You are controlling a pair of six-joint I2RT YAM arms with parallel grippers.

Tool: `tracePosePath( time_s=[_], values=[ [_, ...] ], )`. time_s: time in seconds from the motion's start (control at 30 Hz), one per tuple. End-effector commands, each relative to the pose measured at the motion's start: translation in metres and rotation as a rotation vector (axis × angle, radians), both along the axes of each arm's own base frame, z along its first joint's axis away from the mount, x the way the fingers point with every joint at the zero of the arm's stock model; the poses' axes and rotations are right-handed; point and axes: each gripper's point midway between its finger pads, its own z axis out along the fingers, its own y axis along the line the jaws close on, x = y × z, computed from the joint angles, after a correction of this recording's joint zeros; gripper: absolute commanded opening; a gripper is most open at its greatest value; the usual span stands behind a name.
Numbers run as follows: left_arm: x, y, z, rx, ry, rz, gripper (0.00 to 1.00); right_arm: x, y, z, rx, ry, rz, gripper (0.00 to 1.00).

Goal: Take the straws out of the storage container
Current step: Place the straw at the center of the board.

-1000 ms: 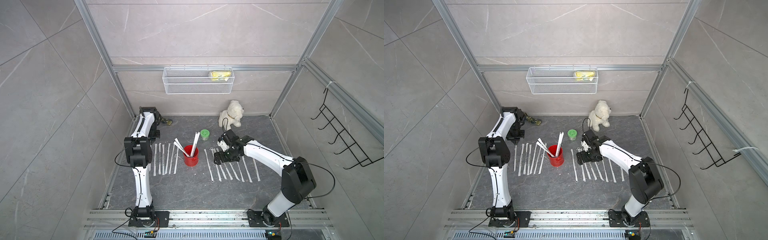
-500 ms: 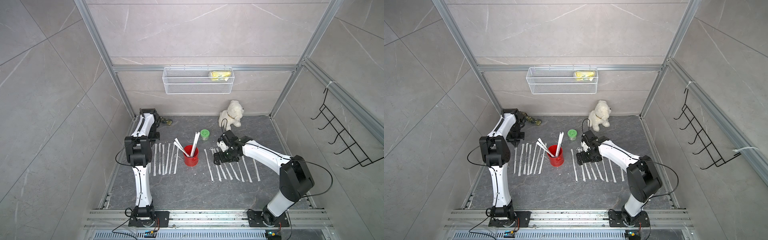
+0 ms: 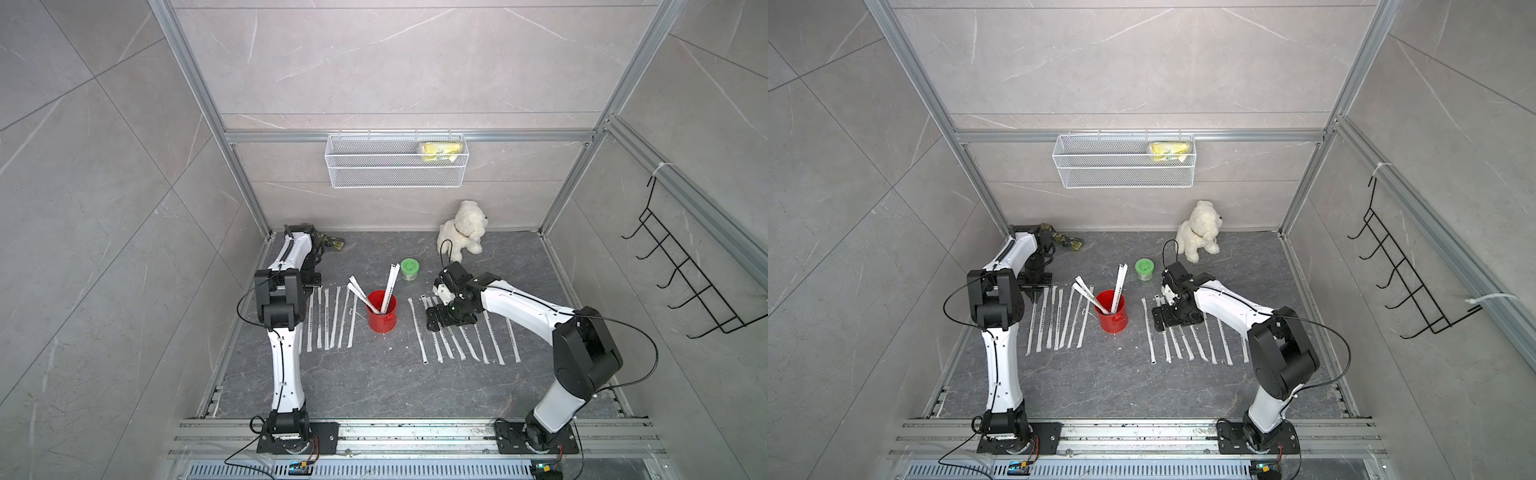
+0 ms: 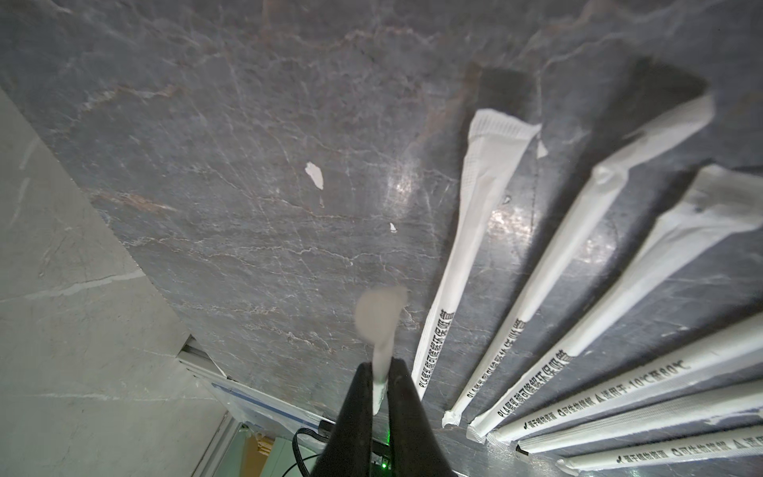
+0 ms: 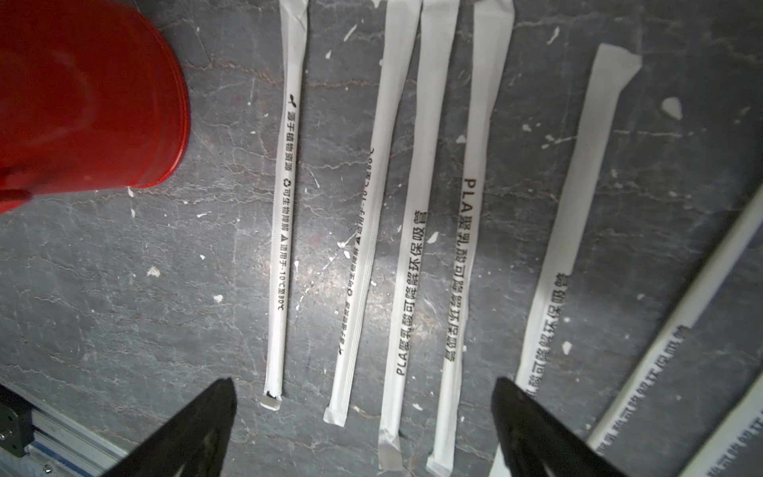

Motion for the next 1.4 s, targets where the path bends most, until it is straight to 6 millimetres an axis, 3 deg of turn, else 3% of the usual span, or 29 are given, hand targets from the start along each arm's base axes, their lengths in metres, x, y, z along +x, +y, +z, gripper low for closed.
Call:
tracePosePath(
  time_s=[0.0,0.43,0.6,0.7,0.8,1.0,1.13,1.37],
  values=[
    [-0.001,0.001,0.005,-0.023,0.010,-0.015,0.14,0.002,0.000,-0.003,0.005,0.009,-0.005,1.00],
    [0.008,0.004,-0.001,-0.027,-0.002,-0.009,0.21,0.005,0.001,0.002,-0.003,0.008,-0.002,1.00],
    [0.010,0.002,0.013,-0.027,-0.042,0.009,0.21,0.006,0.002,0.007,0.003,0.006,-0.008,1.00],
    [0.013,-0.004,0.042,-0.046,-0.131,0.037,0.25,0.007,0.004,0.014,0.022,-0.005,-0.020,1.00],
    [0.018,-0.025,0.075,-0.113,-0.265,0.052,0.28,0.007,0.005,0.023,0.041,-0.019,-0.037,1.00],
    [0.020,-0.095,0.156,-0.344,-0.637,-0.019,0.32,0.005,0.002,0.049,0.071,-0.065,-0.067,1.00],
    [-0.005,-0.127,0.195,-0.481,-0.808,-0.021,0.36,0.004,-0.003,0.064,0.068,-0.095,-0.077,1.00],
    [-0.057,-0.172,0.238,-0.580,-0.955,-0.161,0.42,0.001,-0.003,0.079,0.098,-0.115,-0.091,1.00]
  ],
)
